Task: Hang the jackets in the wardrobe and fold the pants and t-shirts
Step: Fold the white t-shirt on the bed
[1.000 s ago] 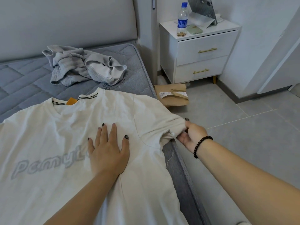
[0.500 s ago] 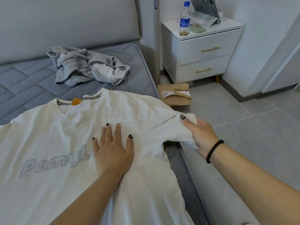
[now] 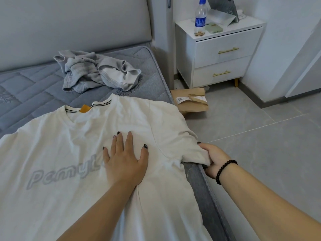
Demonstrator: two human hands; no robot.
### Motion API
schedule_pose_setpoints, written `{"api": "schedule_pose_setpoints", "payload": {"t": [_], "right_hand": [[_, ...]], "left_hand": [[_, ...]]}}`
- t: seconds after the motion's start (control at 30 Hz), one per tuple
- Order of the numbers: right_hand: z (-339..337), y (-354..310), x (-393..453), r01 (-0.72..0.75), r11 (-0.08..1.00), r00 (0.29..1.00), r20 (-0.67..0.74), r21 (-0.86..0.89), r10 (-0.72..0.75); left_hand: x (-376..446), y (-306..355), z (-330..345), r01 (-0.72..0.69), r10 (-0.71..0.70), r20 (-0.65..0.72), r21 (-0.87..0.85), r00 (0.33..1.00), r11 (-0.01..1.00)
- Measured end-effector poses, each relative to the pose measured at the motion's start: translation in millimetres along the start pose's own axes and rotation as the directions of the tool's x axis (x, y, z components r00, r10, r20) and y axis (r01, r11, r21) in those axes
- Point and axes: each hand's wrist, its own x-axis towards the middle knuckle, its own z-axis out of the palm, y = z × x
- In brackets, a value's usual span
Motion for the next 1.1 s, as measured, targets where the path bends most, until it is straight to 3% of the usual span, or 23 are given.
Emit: {"api": "schedule_pose_setpoints", "payload": {"t": [0.13, 0.2, 0.27, 0.3, 0.33, 0.37, 0.4, 0.43, 0.47, 0.5, 0.57, 0.67, 0.73, 0.9, 1.03, 1.1], "right_hand": [[8, -24, 3, 0.166, 0.984, 0.981, -0.112, 0.06, -0.159], [23, -39, -2, 0.206, 0.978, 0.969, -0.139, -0.021, -0.207], [50, -53, -14, 0.341, 0.922, 0.911, -0.175, -0.185, -0.373], [67, -56, -20, 0.462, 0.823, 0.828, -0.172, -0.33, -0.533], [88, -57, -31, 0.578, 0.657, 0.712, -0.093, -0.485, -0.696], [109, -54, -44, 0.648, 0.455, 0.62, 0.076, -0.61, -0.781], [129, -46, -57, 0.694, 0.271, 0.574, 0.285, -0.667, -0.767], [143, -37, -65, 0.717, 0.156, 0.582, 0.46, -0.68, -0.67], [153, -25, -69, 0.719, 0.122, 0.62, 0.553, -0.684, -0.556], [155, -13, -70, 0.722, 0.123, 0.639, 0.59, -0.68, -0.493], [141, 14, -61, 0.745, 0.094, 0.596, 0.595, -0.661, -0.538], [105, 53, -47, 0.68, -0.105, 0.56, 0.607, -0.725, -0.564], [90, 69, -40, 0.652, -0.278, 0.479, 0.667, -0.705, -0.571], [86, 75, -40, 0.625, -0.36, 0.421, 0.688, -0.692, -0.591], [70, 85, -39, 0.557, -0.482, 0.288, 0.702, -0.676, -0.651], [64, 87, -36, 0.559, -0.502, 0.255, 0.713, -0.66, -0.653]], "left_hand": [[0, 0, -1, -0.003, 0.003, 0.003, -0.003, 1.0, 1.0], [0, 0, -1, -0.004, 0.004, 0.002, -0.004, 1.0, 1.0], [0, 2, -1, -0.001, 0.001, 0.003, -0.013, 1.0, 1.0], [0, 2, 0, -0.001, 0.001, 0.001, -0.014, 1.0, 1.0], [1, 2, 0, -0.007, 0.006, -0.009, -0.018, 1.0, 1.0], [1, 1, 0, -0.011, 0.01, -0.029, -0.044, 1.0, 0.999], [0, 0, 0, -0.008, 0.0, -0.065, -0.116, 0.998, 0.993], [0, -3, -1, 0.016, -0.042, -0.103, -0.245, 0.994, 0.969], [0, -7, -3, 0.056, -0.12, -0.124, -0.426, 0.985, 0.903], [0, -10, -5, 0.09, -0.209, -0.123, -0.619, 0.97, 0.781], [-1, -13, -8, 0.079, -0.334, -0.126, -0.838, 0.934, 0.539], [-1, -9, -12, 0.046, -0.418, -0.139, -0.914, 0.898, 0.403], [-1, -6, -14, 0.042, -0.428, -0.118, -0.937, 0.896, 0.347], [0, -12, -10, 0.093, -0.405, -0.093, -0.905, 0.909, 0.416], [1, -14, -9, 0.115, -0.42, -0.1, -0.881, 0.902, 0.459], [1, -14, -8, 0.129, -0.422, -0.108, -0.858, 0.9, 0.497]]}}
